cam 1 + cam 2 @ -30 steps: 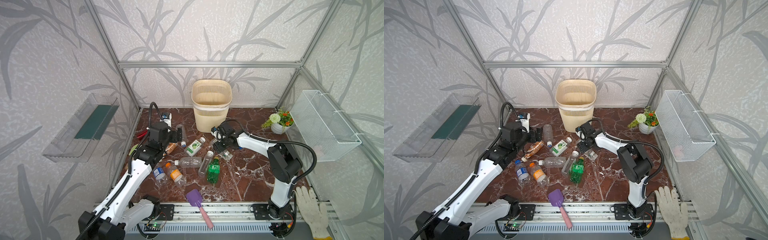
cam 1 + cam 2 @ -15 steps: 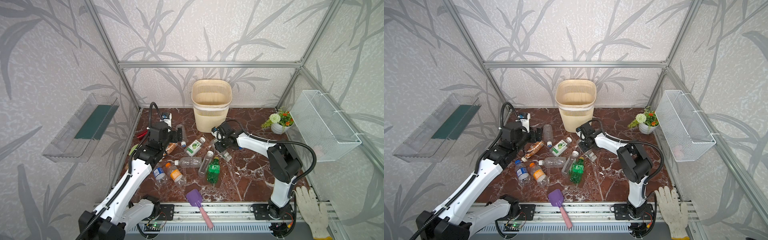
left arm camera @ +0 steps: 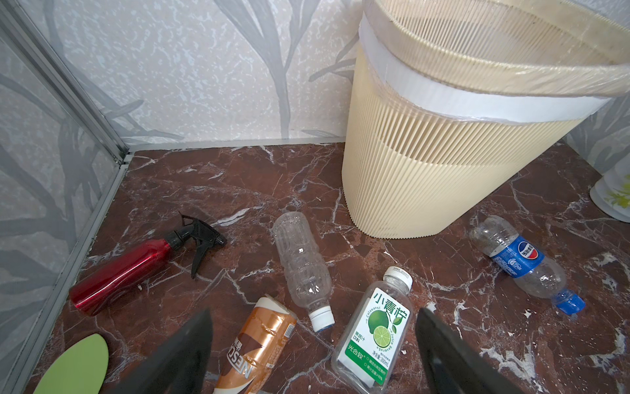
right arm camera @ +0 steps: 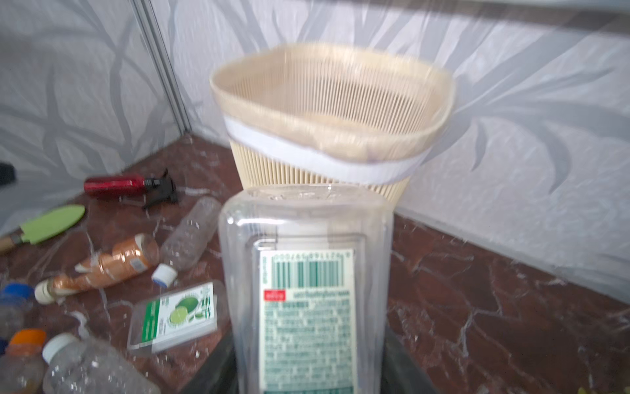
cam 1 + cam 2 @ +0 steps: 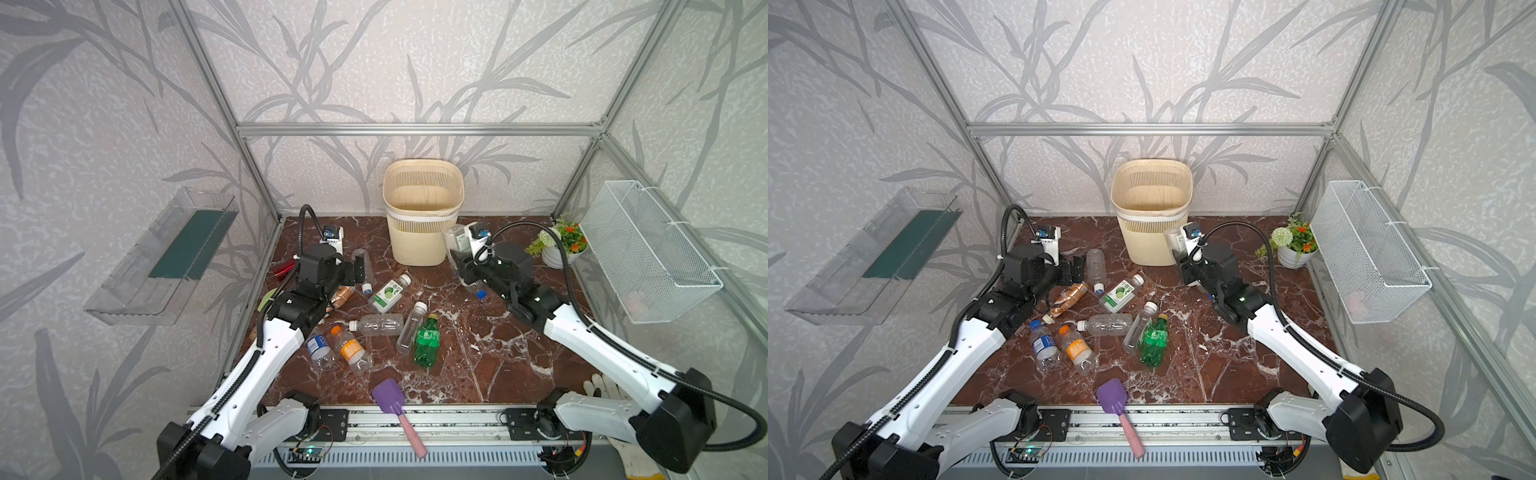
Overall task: Throw the plastic bottles in the bin
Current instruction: 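Lift the clear flat bottle with the right gripper and drop it into the bin, then lower the right gripper onto the blue Pepsi bottle and grasp it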
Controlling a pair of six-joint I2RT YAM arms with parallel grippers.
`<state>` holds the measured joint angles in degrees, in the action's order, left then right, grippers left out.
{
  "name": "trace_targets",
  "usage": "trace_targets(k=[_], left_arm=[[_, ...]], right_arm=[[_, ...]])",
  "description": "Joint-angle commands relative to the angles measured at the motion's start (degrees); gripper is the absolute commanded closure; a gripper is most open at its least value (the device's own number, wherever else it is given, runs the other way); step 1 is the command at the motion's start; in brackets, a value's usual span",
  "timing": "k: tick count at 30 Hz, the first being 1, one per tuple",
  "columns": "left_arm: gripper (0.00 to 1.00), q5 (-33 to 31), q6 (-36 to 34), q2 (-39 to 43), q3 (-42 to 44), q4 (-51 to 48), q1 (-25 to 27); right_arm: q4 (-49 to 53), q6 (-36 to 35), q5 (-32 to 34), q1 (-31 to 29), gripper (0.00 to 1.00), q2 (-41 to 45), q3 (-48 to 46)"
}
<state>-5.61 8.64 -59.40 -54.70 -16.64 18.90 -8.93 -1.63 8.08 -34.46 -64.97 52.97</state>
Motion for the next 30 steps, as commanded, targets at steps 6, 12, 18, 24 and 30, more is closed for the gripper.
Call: trace_targets(k=[6, 12, 18, 24, 30], left_arm=[[0.09, 1.11, -0.37, 0.62, 0.25, 1.07, -0.20], [0.09, 0.64, -0.57, 0.81, 0.37, 1.23, -0.17], [0.09, 0.55, -0.66, 1.37, 0.35, 1.14, -0.15], [0.09, -0.67, -0.94, 2.79, 0.45, 0.67, -0.09], [0.09, -0.21, -0.70, 2.22, 0.56, 1.18, -0.20]], right_arm=[[-41.27, -14.14, 1.12, -4.05, 0.46, 8.50, -3.15], [-43.66, -15.69, -1.46, -4.57, 0.46, 2.25, 6.29], [6.57, -5.74, 3.77, -0.56, 0.39, -23.66, 47.66], [16.02, 0.03, 1.18, 3.19, 0.01, -28.91, 56.44], [5.00, -2.05, 3.91, 3.17, 0.01, -17.29, 41.83]])
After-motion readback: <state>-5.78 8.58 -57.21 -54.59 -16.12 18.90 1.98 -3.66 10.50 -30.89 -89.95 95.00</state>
